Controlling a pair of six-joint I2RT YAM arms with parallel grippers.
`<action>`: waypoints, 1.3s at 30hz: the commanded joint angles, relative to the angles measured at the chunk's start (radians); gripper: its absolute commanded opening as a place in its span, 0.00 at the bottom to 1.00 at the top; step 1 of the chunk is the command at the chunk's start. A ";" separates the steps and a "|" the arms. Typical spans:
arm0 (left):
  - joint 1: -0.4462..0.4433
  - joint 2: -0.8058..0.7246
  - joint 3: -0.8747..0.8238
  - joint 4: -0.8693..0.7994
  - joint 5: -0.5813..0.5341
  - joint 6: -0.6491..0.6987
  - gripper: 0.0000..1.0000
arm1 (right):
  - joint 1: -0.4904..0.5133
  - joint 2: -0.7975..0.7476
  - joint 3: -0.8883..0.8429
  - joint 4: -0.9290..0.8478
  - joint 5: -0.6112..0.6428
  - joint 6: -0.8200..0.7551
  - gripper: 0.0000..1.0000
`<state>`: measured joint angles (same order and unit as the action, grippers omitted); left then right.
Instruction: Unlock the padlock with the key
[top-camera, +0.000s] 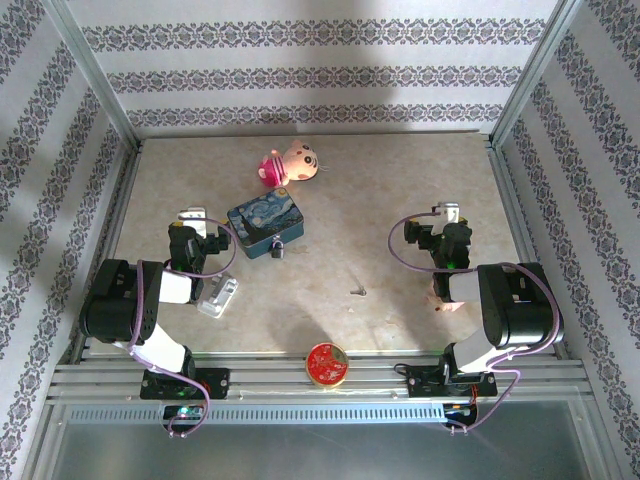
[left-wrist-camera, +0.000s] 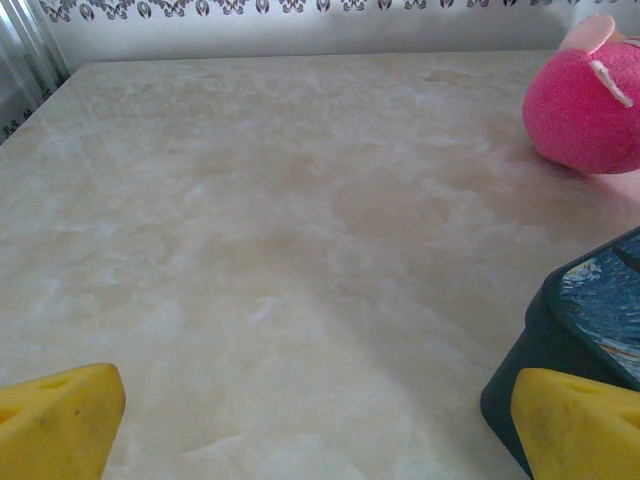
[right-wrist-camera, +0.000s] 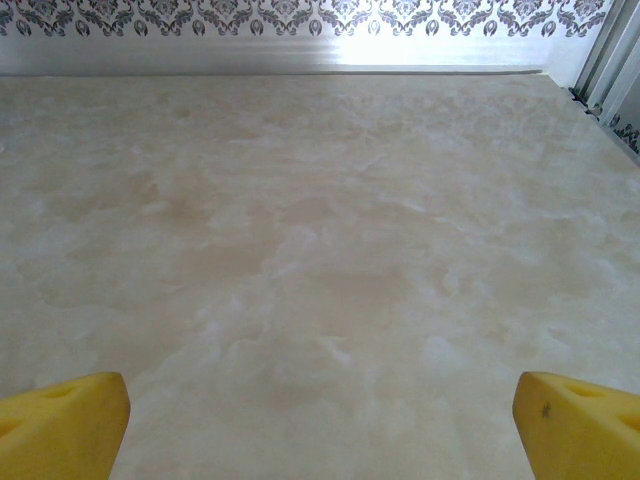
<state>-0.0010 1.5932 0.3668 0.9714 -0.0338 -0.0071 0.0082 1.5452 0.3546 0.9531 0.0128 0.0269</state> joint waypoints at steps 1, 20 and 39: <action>-0.008 -0.001 0.018 -0.014 0.009 0.007 0.99 | -0.005 -0.013 0.019 0.007 -0.014 0.014 0.98; -0.008 -0.039 0.002 -0.013 -0.025 -0.005 0.99 | 0.003 -0.025 0.035 -0.031 0.002 0.008 0.98; -0.008 -0.376 -0.060 -0.170 -0.181 -0.048 0.99 | 0.035 -0.204 0.071 -0.247 0.127 0.008 0.98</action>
<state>-0.0010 1.2732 0.3080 0.8749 -0.1730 -0.0349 0.0269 1.3861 0.3973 0.7696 0.0933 0.0265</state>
